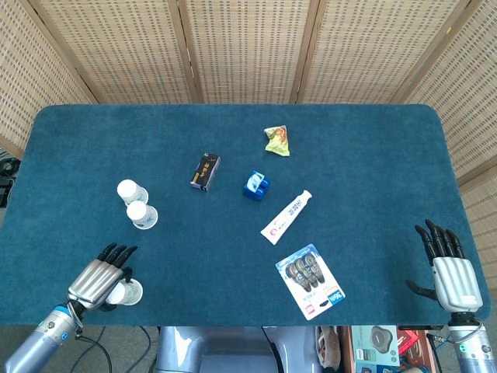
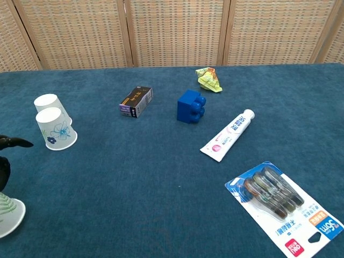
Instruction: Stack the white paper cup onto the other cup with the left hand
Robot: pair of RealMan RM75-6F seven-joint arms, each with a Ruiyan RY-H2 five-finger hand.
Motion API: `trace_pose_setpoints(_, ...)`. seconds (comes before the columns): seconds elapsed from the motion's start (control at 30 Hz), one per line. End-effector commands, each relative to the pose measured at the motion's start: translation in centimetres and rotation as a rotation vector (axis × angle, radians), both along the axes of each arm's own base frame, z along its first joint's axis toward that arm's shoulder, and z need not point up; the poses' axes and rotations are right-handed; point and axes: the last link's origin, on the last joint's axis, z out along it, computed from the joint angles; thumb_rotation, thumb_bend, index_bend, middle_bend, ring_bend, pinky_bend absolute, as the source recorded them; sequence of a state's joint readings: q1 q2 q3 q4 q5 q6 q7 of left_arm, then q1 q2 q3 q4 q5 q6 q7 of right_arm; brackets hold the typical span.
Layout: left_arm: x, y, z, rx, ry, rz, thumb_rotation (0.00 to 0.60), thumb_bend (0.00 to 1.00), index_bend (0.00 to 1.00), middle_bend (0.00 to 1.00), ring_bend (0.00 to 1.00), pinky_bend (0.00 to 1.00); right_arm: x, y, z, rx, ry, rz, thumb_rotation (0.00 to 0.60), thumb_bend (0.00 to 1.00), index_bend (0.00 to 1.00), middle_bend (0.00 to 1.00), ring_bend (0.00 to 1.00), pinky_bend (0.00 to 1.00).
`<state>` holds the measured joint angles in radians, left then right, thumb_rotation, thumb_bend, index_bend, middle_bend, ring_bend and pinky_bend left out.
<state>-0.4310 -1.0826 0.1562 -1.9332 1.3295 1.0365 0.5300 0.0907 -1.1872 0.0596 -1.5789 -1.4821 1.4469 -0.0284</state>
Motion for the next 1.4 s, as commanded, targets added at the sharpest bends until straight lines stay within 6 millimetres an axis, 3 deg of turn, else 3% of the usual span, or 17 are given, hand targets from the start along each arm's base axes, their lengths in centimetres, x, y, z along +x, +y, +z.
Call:
trace_pose_setpoints(0.03, 1.0, 0.6, 1.3, 0.042, -0.020, -0.023, 0.600, 0.17, 0.45, 0.00, 0.00, 0.00, 0.1, 0.0, 0.0, 0.000, 0.000, 0.003, 0.600, 0.00, 0.00, 0.00, 0.00, 0.00)
trace_pose_setpoints(0.27, 3.0, 3.3, 4.2, 0.121, -0.037, -0.042, 0.600, 0.17, 0.45, 0.00, 0.00, 0.00, 0.1, 0.1, 0.1, -0.001, -0.002, 0.004, 0.600, 0.00, 0.00, 0.00, 0.00, 0.00)
trace_pose_setpoints(0.77, 6.0, 12.1, 7.9, 0.236, -0.064, 0.078, 0.600, 0.17, 0.45, 0.00, 0.00, 0.00, 0.1, 0.0, -0.2, 0.007, 0.001, 0.004, 0.600, 0.00, 0.00, 0.00, 0.00, 0.00)
trace_pose_setpoints(1.07, 6.5, 16.4, 7.9, 0.278, -0.089, 0.185, 0.600, 0.17, 0.45, 0.00, 0.00, 0.00, 0.0, -0.1, -0.3, 0.014, -0.002, -0.002, 0.600, 0.00, 0.00, 0.00, 0.00, 0.00)
trace_pose_setpoints(1.4, 5.6, 19.2, 7.1, 0.306, -0.031, 0.265, 0.600, 0.17, 0.45, 0.00, 0.00, 0.00, -0.4, -0.3, -0.1, 0.011, -0.012, -0.012, 0.600, 0.00, 0.00, 0.00, 0.00, 0.00)
